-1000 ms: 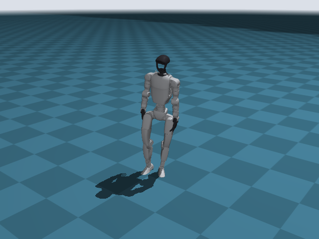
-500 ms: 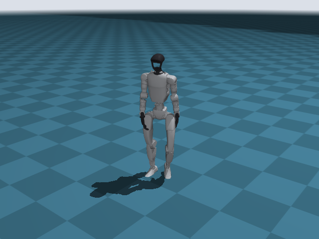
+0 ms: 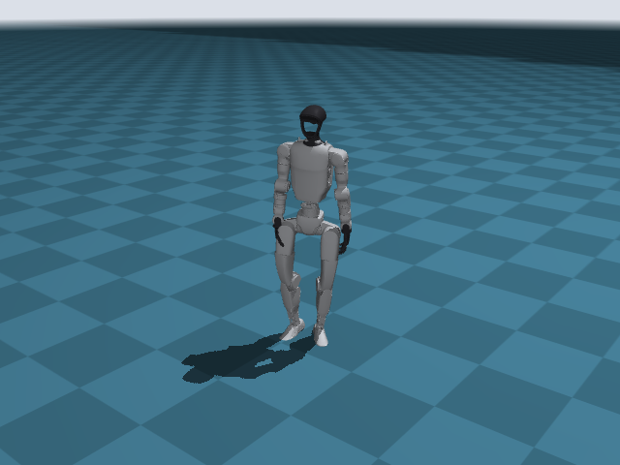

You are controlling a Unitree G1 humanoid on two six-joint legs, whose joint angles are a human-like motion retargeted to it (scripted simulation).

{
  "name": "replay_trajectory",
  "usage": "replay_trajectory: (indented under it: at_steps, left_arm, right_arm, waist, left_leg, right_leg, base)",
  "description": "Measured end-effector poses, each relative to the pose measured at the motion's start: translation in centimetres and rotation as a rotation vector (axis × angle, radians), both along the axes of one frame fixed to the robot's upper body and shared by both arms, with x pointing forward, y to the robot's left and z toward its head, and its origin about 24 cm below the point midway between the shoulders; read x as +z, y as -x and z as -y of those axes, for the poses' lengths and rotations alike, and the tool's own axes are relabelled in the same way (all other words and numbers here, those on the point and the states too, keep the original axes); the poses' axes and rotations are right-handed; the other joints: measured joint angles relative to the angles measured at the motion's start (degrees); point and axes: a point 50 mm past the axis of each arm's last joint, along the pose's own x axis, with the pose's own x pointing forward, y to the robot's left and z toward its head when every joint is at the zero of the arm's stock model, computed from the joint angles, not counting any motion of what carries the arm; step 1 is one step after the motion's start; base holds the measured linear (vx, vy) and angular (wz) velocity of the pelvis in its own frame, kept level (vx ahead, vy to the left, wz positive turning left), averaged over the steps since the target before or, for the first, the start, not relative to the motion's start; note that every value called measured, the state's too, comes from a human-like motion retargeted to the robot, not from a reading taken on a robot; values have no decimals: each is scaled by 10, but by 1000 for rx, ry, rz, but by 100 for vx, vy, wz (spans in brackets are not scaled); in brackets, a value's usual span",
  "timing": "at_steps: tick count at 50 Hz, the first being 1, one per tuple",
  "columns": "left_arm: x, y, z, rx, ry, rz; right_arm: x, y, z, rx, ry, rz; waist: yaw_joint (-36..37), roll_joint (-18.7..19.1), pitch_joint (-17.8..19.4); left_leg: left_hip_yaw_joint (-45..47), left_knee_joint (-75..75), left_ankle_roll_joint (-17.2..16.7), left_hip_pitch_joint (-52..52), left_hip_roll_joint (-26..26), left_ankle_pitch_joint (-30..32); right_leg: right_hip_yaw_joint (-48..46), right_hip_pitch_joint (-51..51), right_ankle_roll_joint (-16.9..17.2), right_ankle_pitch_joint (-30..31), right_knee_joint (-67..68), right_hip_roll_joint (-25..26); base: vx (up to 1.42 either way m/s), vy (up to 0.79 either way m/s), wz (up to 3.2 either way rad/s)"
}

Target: In place motions

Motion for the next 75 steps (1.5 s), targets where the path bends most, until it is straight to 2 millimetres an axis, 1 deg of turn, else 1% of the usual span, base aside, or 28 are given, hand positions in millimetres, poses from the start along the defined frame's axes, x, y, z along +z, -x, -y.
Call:
replay_trajectory:
  at_steps: [2, 5, 6, 7, 10, 13, 17, 21, 25, 28, 30, 32, 35, 38, 40, 45, 50, 53, 57, 59, 60, 61, 63, 65, 67, 70, 72, 75]
  left_arm:
    - [-3, -35, -5, -78, -15, 71]
    - [-2, -105, -4, -162, -10, 247]
    - [-1, -126, 1, -166, 8, 316]
    - [2, -145, 6, -163, 32, 386]
    - [15, -197, 20, -88, 147, 584]
    - [25, -224, 34, -6, 190, 671]
    - [28, -231, 38, 67, 175, 711]
    - [19, -208, 31, 22, 166, 650]
    - [3, -152, 25, -13, 131, 474]
    - [-6, -93, 22, -3, 108, 308]
    - [-6, -49, 20, 28, 95, 191]
    - [-4, -14, 19, 70, 88, 97]
    - [1, 13, 17, 151, 57, 20]
    - [8, 44, 18, 225, 67, -48]
    - [12, 56, 26, 250, 104, -99]
    - [17, 75, 36, 326, 96, -143]
    - [16, 71, 35, 329, 100, -137]
    - [12, 59, 32, 302, 92, -101]
    - [3, 28, 24, 222, 66, -11]
    - [-1, 6, 17, 153, 29, 38]
    - [-3, -5, 13, 113, 7, 62]
    - [-4, -17, 11, 70, -5, 82]
    - [-5, -47, 9, -5, -6, 139]
    - [-5, -87, 9, -74, 28, 238]
    - [0, -133, 13, -132, 61, 371]
    - [13, -191, 21, -198, 101, 561]
    - [22, -218, 24, -206, 102, 657]
    - [35, -246, 22, -212, 83, 755]
  right_arm:
    - [-2, 24, 13, -17, 42, -54]
    - [-1, 53, 32, -72, 109, -126]
    - [1, 64, 38, -90, 128, -155]
    - [2, 75, 45, -106, 149, -186]
    - [9, 108, 61, -141, 215, -292]
    - [16, 136, 66, -225, 258, -396]
    - [22, 160, 66, -313, 286, -457]
    - [21, 157, 63, -318, 275, -443]
    - [15, 140, 59, -259, 272, -389]
    - [9, 111, 55, -139, 300, -287]
    - [5, 85, 48, -26, 312, -187]
    - [1, 44, 37, 85, 277, -66]
    - [6, -34, 9, 203, 158, 162]
    - [21, -91, -20, 290, -8, 305]
    - [32, -117, -32, 329, -78, 340]
    - [46, -144, -49, 336, -128, 393]
    - [40, -135, -44, 347, -95, 379]
    - [27, -108, -36, 318, -70, 293]
    - [9, -52, -18, 210, -35, 122]
    - [3, -20, -6, 134, -4, 32]
    - [1, -3, 1, 97, 13, -14]
    - [-1, 15, 8, 65, 30, -62]
    - [-1, 47, 22, 17, 66, -149]
    - [1, 71, 34, -29, 106, -206]
    - [4, 89, 45, -86, 149, -238]
    - [11, 118, 66, -138, 201, -317]
    - [17, 131, 79, -143, 256, -367]
    - [23, 141, 90, -191, 311, -418]
  waist:
    - [-21, 9, 6]
    - [3, 14, 33]
    - [-8, 21, 37]
    - [-16, 27, 39]
    - [-43, 45, 39]
    - [-47, 48, 55]
    - [-48, 51, 40]
    - [-30, 43, 34]
    - [-11, 31, 18]
    - [-14, 26, 4]
    - [-20, 13, -9]
    - [3, -6, -14]
    - [14, -23, 21]
    - [43, -36, 36]
    - [57, -34, 49]
    - [78, -41, 58]
    - [76, -40, 54]
    - [60, -38, 30]
    - [41, -28, 8]
    - [33, -17, 2]
    - [25, -11, -2]
    - [18, -6, -6]
    - [-14, 4, -13]
    - [-31, 4, 1]
    - [-25, 8, 25]
    - [-18, 16, 29]
    - [-26, 19, 31]
    - [-53, 33, 45]
  left_leg:
    - [-22, -22, 0, -1, 2, 14]
    - [-6, -36, -2, -6, 22, 23]
    - [-15, -38, -1, -9, 26, 23]
    - [-21, -40, 1, -13, 29, 23]
    - [-25, -42, 14, -26, 30, 24]
    - [-25, -46, 17, -17, 37, 29]
    - [-19, -59, 15, -14, 34, 31]
    - [6, -72, 8, 6, 27, 29]
    - [22, -75, 0, 26, 12, 22]
    - [19, -57, -7, 33, 5, 7]
    - [19, -22, -7, 26, -4, -1]
    - [48, 61, -1, -13, 0, 34]
    - [42, 256, 1, -105, 47, 149]
    - [14, 447, 23, -211, 78, 115]
    - [15, 534, 39, -258, 102, 82]
    - [4, 631, 44, -321, 109, 46]
    - [13, 551, 30, -260, 91, 56]
    - [35, 435, 21, -194, 73, 64]
    - [32, 216, -9, -84, 29, 84]
    - [23, 100, -25, -28, 10, 39]
    - [34, 51, -26, 1, 5, 2]
    - [28, 9, -16, 16, -2, -1]
    - [1, -52, -1, 29, -20, 18]
    - [-17, -73, -10, 26, -12, 40]
    - [-14, -84, -4, 29, -5, 44]
    - [-4, -94, -2, 17, 3, 43]
    - [8, -100, 2, 14, 0, 45]
    - [3, -99, 6, 7, 8, 48]
  right_leg:
    - [-18, -23, 5, 33, 51, -9]
    - [23, -112, 35, 151, 210, -35]
    - [20, -143, 30, 178, 263, -45]
    - [19, -177, 23, 192, 317, -57]
    - [6, -261, -10, 153, 461, -106]
    - [33, -298, -6, 131, 513, -96]
    - [48, -310, 7, 125, 503, -85]
    - [50, -245, 2, 128, 405, -65]
    - [74, -129, 28, 150, 200, -21]
    - [29, -40, 22, 28, 56, -7]
    - [9, -8, -8, 22, -24, 0]
    - [34, 2, -1, 47, -65, -10]
    - [34, 4, 2, 58, -78, -26]
    - [55, -2, -9, 66, -77, -26]
    - [60, -2, -15, 66, -74, -25]
    - [66, -3, -24, 64, -64, -29]
    - [58, 10, -21, 59, -68, -29]
    - [47, 6, -14, 53, -70, -31]
    - [33, 4, -10, 41, -66, -20]
    - [23, 5, -9, 31, -58, -7]
    - [14, 4, -7, 25, -53, -1]
    - [6, 4, -5, 18, -46, 2]
    - [-22, 0, -4, 6, -25, 3]
    - [-36, -16, -3, 10, 19, -7]
    - [-26, -53, 6, 58, 102, -21]
    - [6, -159, 18, 162, 272, -54]
    - [19, -225, 3, 174, 369, -79]
    - [16, -281, -4, 141, 461, -102]
  base:
    - [8, -18, 54]
    - [-11, -11, -41]
    - [5, -5, 1]
    - [18, -1, 21]
    - [10, 6, 4]
    - [5, 5, -1]
    - [9, 2, -17]
    - [3, 9, -48]
    - [8, 11, -20]
    - [2, 16, 22]
    - [-1, 19, 1]
    - [-30, 17, -51]
    - [-48, 10, -9]
    - [-25, 4, -49]
    - [-19, 14, -25]
    - [-5, 6, -6]
    - [6, 0, 16]
    - [16, -6, 36]
    - [17, -12, 23]
    - [21, -18, 32]
    - [26, -21, 57]
    - [27, -22, 71]
    - [19, -23, 100]
    - [-8, -20, 63]
    - [-7, -20, -13]
    - [-3, -11, -47]
    - [-4, 3, -45]
    - [-9, 6, 3]
